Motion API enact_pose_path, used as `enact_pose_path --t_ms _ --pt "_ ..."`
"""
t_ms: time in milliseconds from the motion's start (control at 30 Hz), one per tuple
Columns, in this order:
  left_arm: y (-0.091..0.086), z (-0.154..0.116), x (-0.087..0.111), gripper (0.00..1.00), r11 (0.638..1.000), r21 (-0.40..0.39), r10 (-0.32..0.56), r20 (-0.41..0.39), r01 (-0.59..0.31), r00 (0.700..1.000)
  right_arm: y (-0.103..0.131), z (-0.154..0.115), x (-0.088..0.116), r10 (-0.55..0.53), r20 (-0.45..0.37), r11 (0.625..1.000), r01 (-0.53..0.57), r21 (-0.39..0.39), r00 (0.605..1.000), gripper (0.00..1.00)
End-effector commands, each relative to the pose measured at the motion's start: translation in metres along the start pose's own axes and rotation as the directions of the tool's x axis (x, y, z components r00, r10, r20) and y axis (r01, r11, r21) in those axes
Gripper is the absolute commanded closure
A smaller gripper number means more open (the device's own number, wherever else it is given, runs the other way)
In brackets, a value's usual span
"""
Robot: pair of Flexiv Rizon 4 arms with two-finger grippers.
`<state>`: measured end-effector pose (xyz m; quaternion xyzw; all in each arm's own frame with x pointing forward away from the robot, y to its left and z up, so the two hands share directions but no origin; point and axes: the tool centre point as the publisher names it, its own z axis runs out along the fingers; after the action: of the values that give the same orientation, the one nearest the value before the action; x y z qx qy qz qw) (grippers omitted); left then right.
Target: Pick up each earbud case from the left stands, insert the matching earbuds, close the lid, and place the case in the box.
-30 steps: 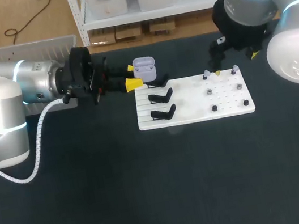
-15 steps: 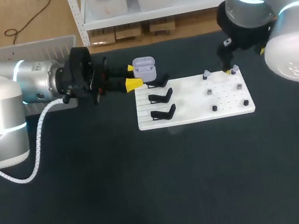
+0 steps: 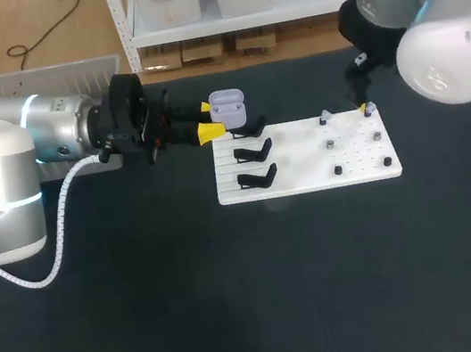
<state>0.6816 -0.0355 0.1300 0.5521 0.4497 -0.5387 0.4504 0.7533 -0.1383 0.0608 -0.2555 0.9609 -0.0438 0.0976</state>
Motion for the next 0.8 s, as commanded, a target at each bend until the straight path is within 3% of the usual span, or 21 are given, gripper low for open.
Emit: enact_pose_path --t_ms 33,100,300,367,600,767,800 --pt "-0.002 0.000 0.000 1.00 1.000 -0.005 0.003 0.001 -0.003 1.000 0.003 -0.001 -0.001 -0.022 -0.011 1.000 0.022 -0.022 1.000 0.00" --pt "-0.002 0.000 0.000 1.00 1.000 -0.005 0.003 0.001 -0.003 1.000 0.006 -0.001 0.000 -0.031 -0.010 0.999 0.031 -0.022 0.999 0.04" --pt "-0.002 0.000 0.000 1.00 1.000 -0.005 0.003 0.001 -0.003 1.000 0.011 0.004 0.002 -0.046 -0.012 0.999 0.046 0.020 0.999 0.35" --pt "-0.002 0.000 0.000 1.00 1.000 -0.005 0.003 0.001 -0.003 1.000 0.012 0.008 0.003 -0.043 -0.014 0.999 0.043 0.032 0.999 0.40" --pt "-0.002 0.000 0.000 1.00 1.000 -0.005 0.003 0.001 -0.003 1.000 0.016 0.016 0.006 -0.034 -0.024 0.998 0.035 0.049 0.999 0.38" --pt "-0.002 0.000 0.000 1.00 1.000 -0.005 0.003 0.001 -0.003 1.000 0.014 0.024 0.005 -0.038 -0.039 0.998 0.040 0.057 0.999 0.43" --pt "-0.002 0.000 0.000 1.00 1.000 -0.005 0.003 0.001 -0.003 1.000 0.014 0.025 0.004 -0.037 -0.041 0.998 0.040 0.058 0.998 0.47"
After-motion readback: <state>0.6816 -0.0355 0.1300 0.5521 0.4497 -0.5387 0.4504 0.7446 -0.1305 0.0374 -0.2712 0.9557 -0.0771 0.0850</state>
